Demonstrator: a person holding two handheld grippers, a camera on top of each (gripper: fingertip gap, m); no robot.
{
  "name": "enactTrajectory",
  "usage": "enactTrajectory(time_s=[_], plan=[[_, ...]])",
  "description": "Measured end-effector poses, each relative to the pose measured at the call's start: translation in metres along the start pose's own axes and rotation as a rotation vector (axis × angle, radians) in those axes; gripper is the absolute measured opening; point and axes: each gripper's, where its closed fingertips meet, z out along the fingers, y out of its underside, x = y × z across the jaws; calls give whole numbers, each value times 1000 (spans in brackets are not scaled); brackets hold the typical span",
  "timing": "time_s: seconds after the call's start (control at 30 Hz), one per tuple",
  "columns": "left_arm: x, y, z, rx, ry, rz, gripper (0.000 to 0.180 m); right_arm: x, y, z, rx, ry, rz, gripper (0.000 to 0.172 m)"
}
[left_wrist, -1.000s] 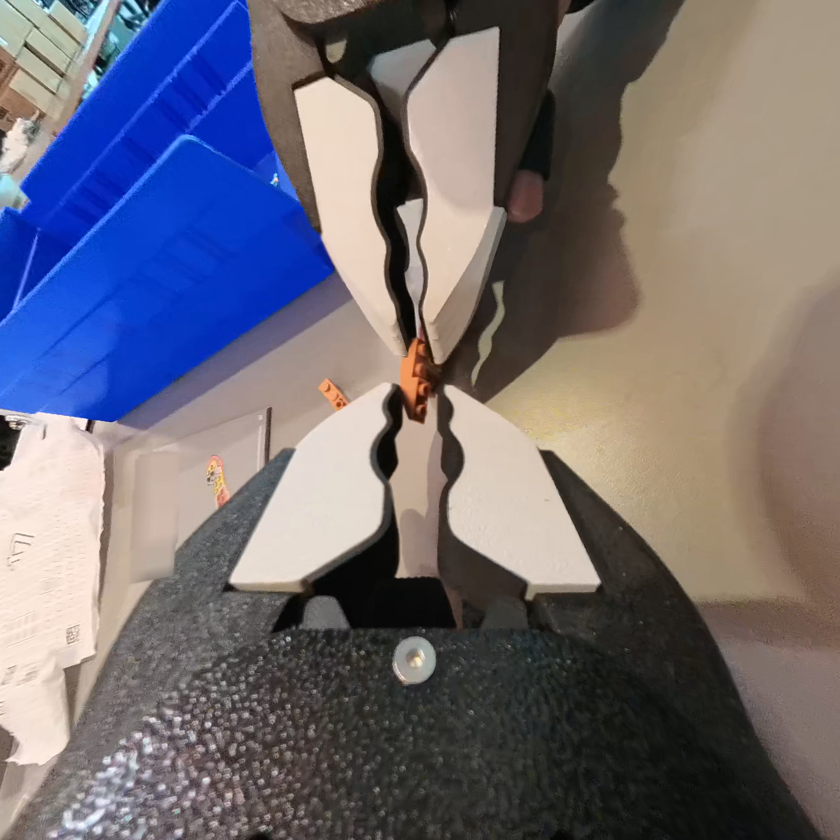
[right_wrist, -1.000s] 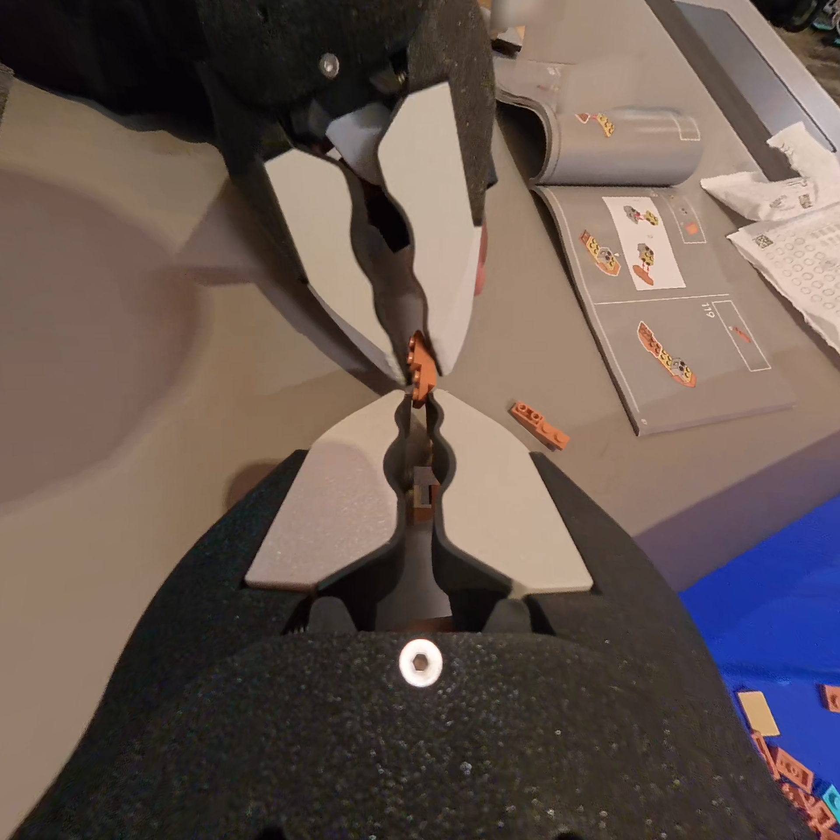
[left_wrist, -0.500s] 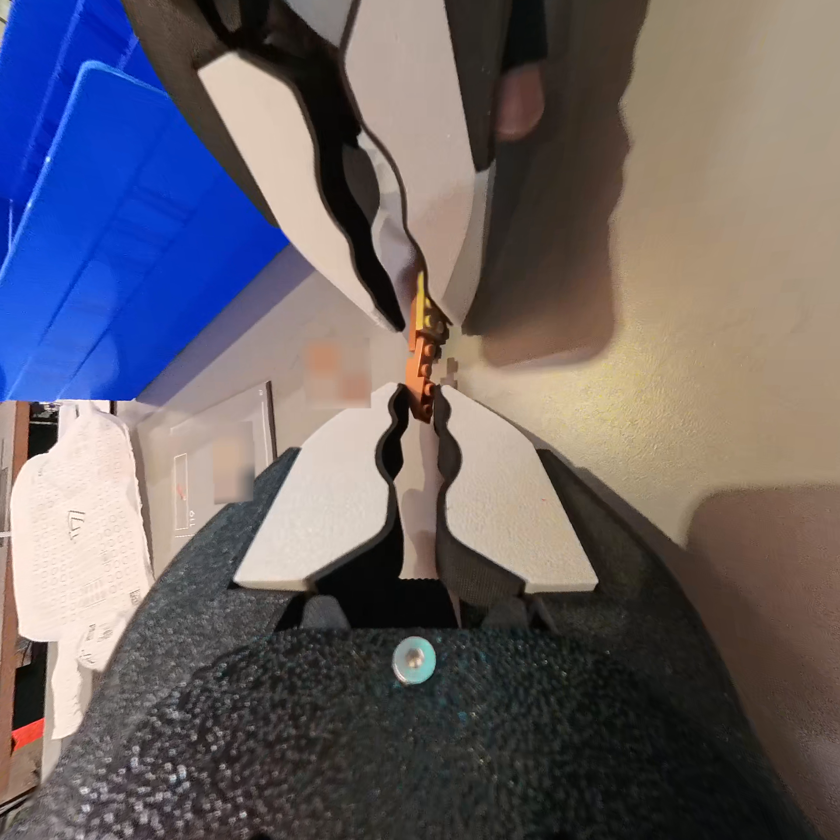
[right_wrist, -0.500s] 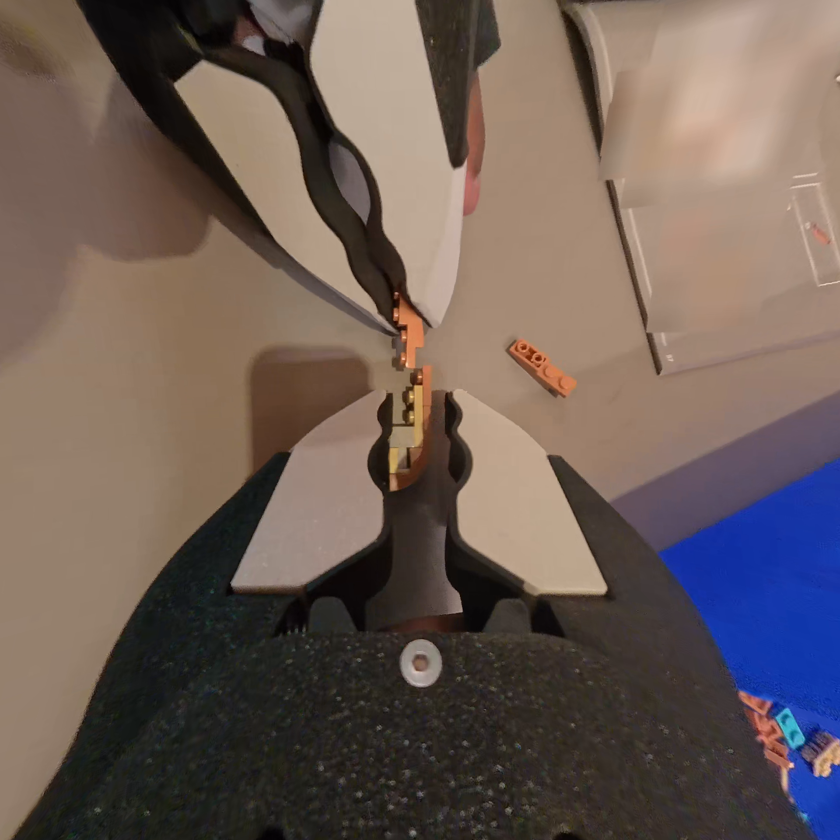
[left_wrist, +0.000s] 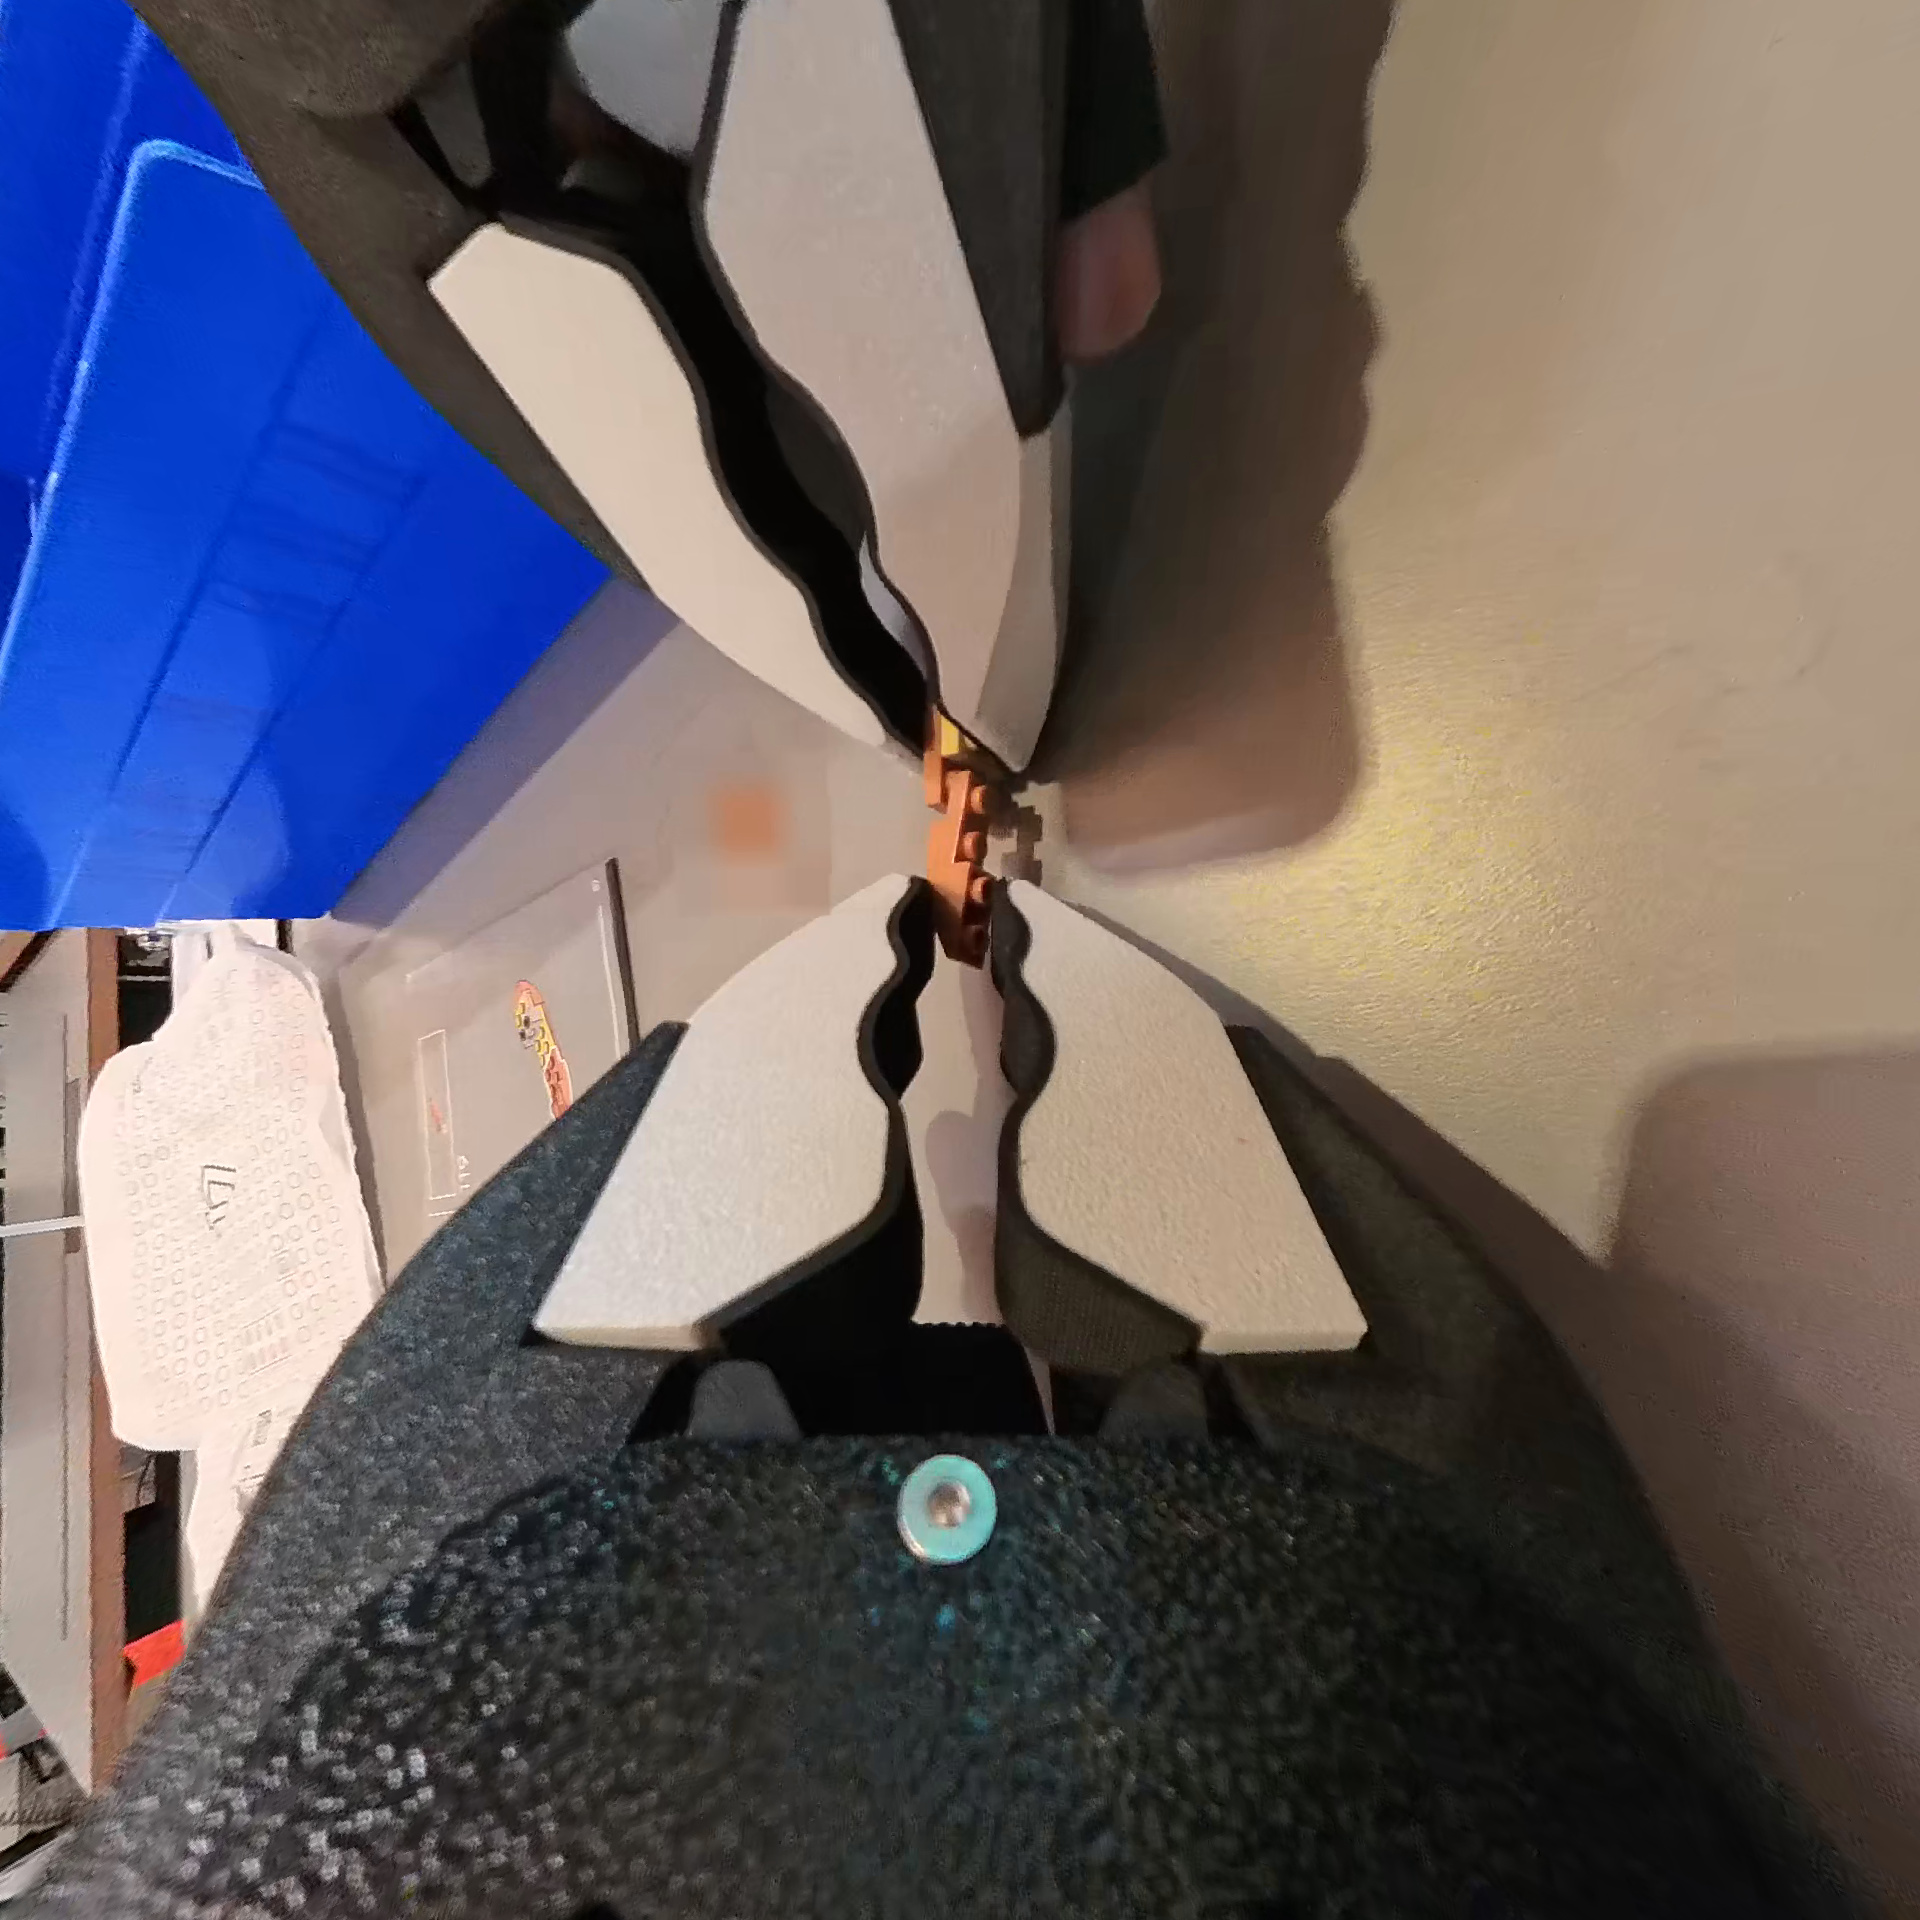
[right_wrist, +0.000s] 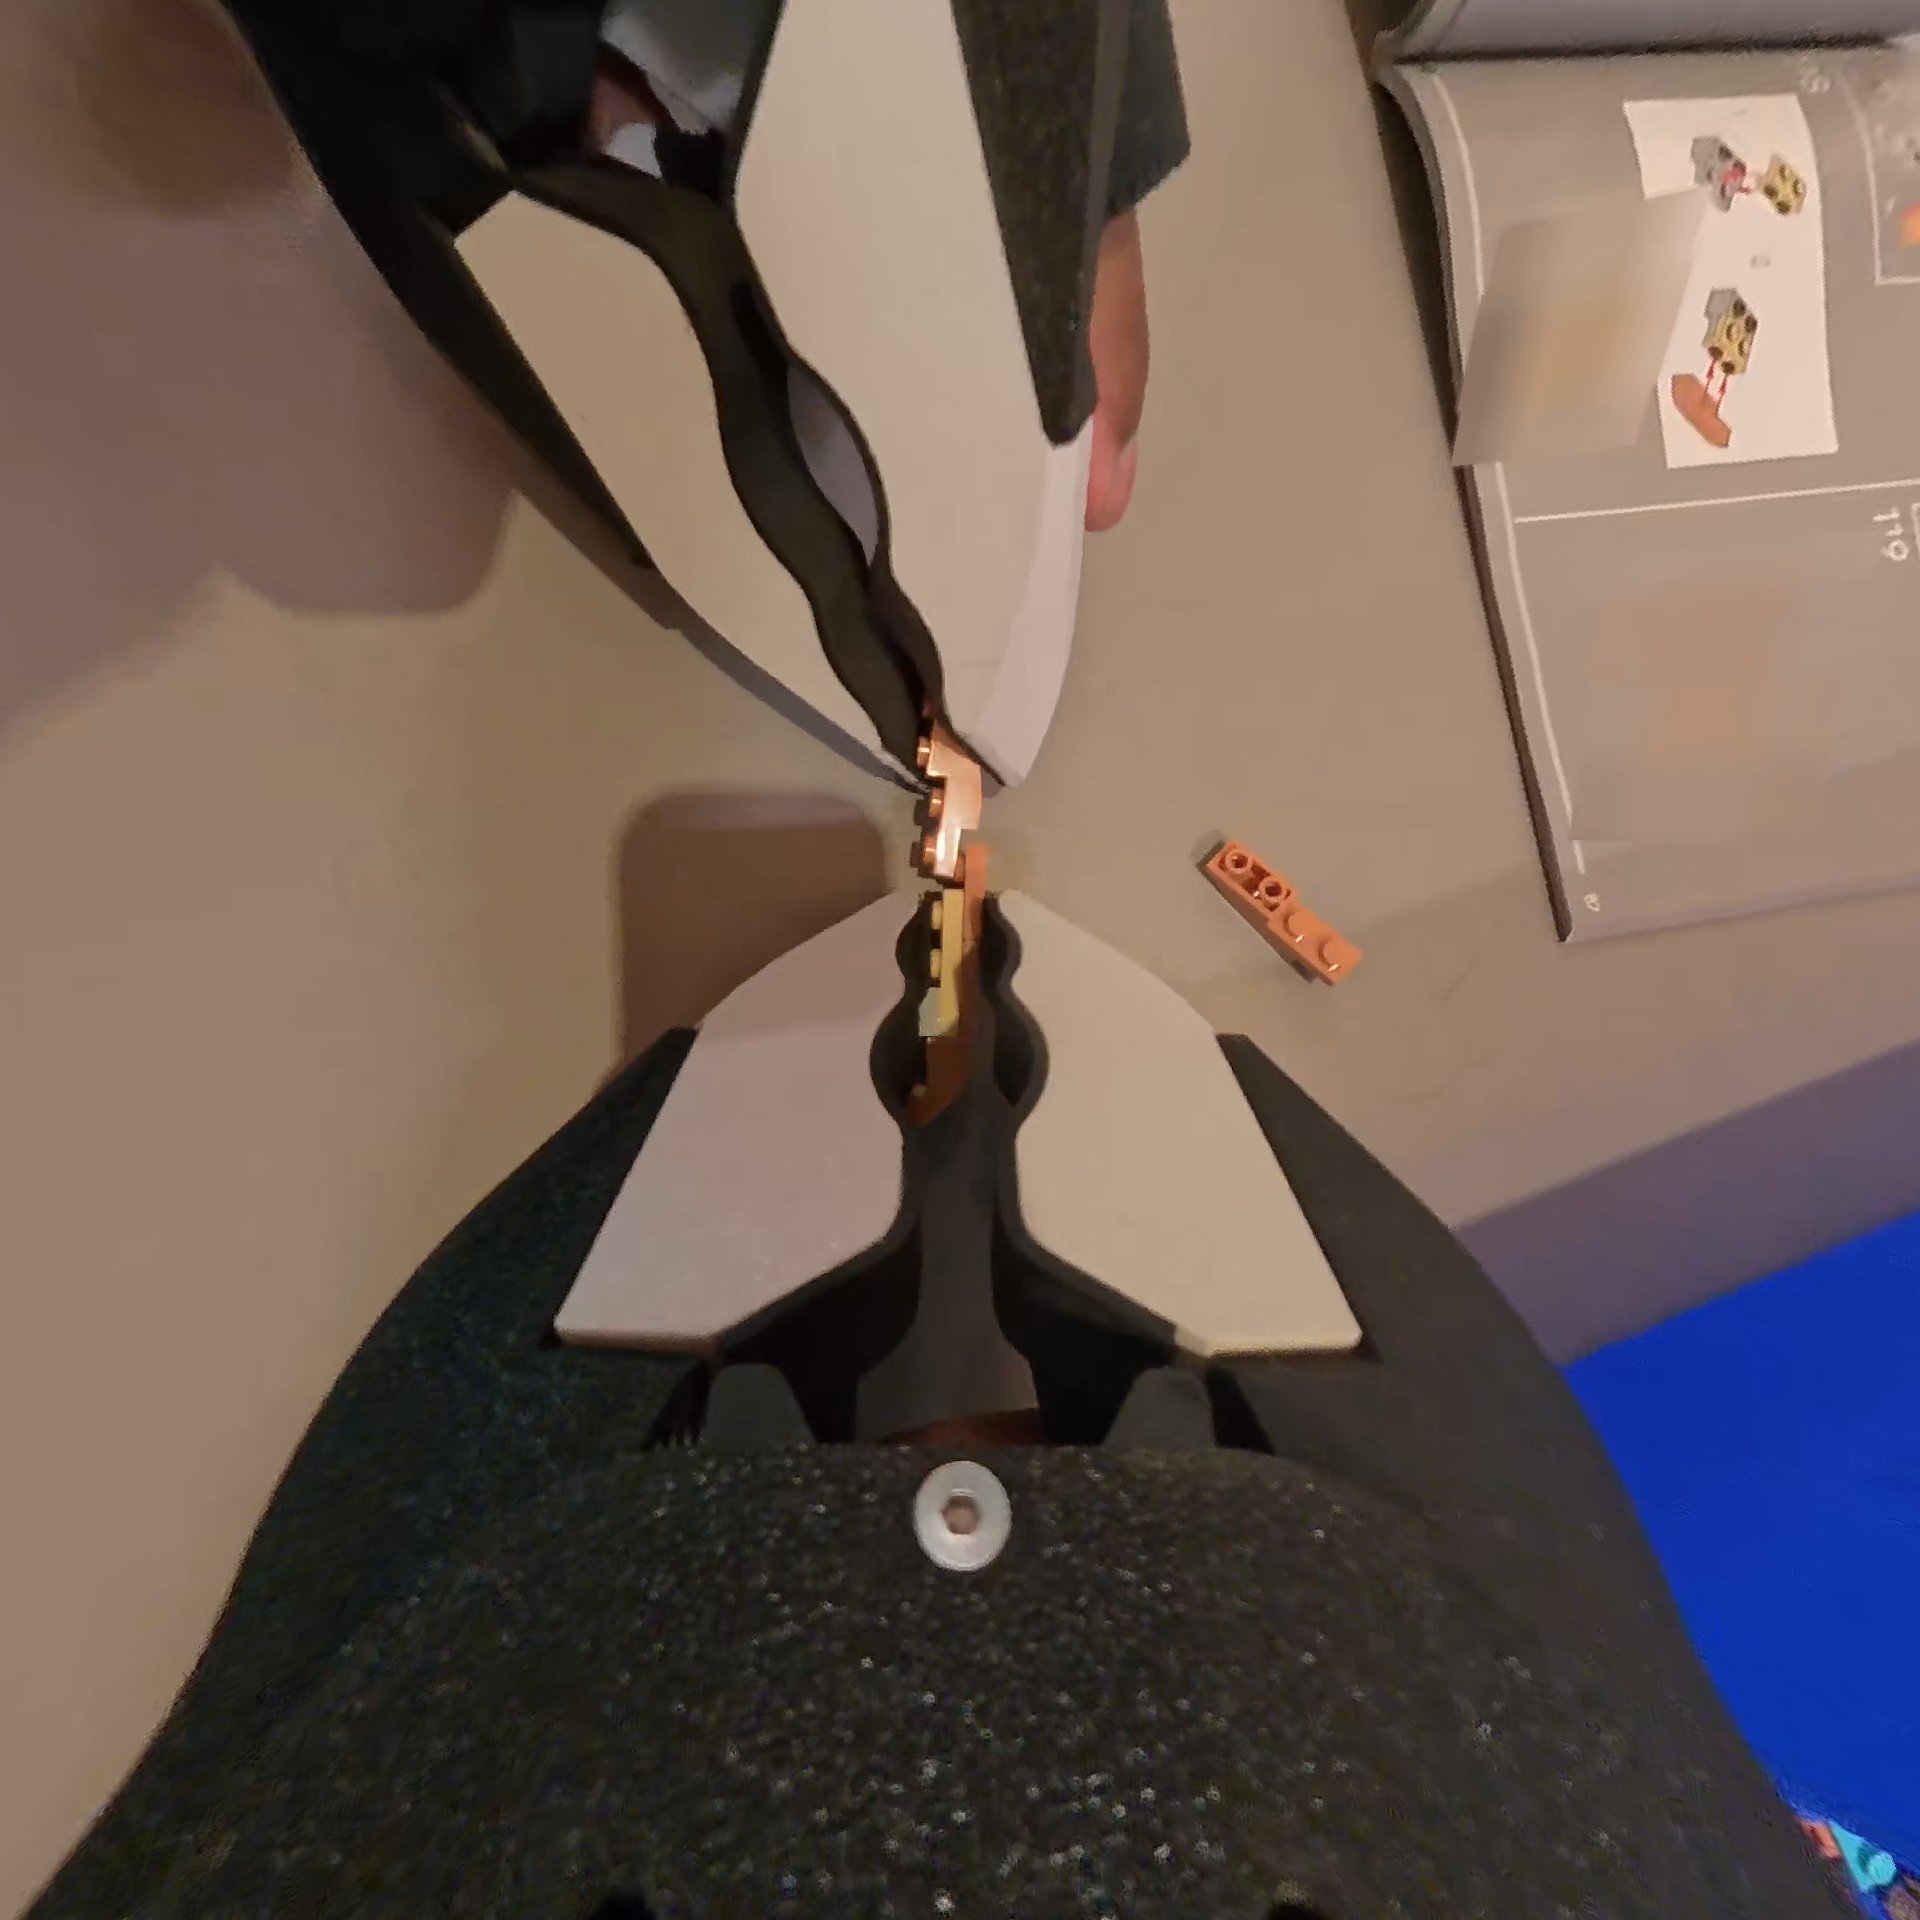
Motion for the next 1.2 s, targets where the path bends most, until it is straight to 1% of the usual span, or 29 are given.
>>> enactTrajectory(time_s=[0.5,1.0,1.2], plan=[[-1,-2,0,-20,-36,49,10,0,-5,-2,47,25,-54,10],[-4,-4,-5,-90,-100,178,10,-1,-9,-4,46,47,-79,10],[-6,-4,-7,-103,-118,201,10,1,-10,-4,46,67,-83,9]])
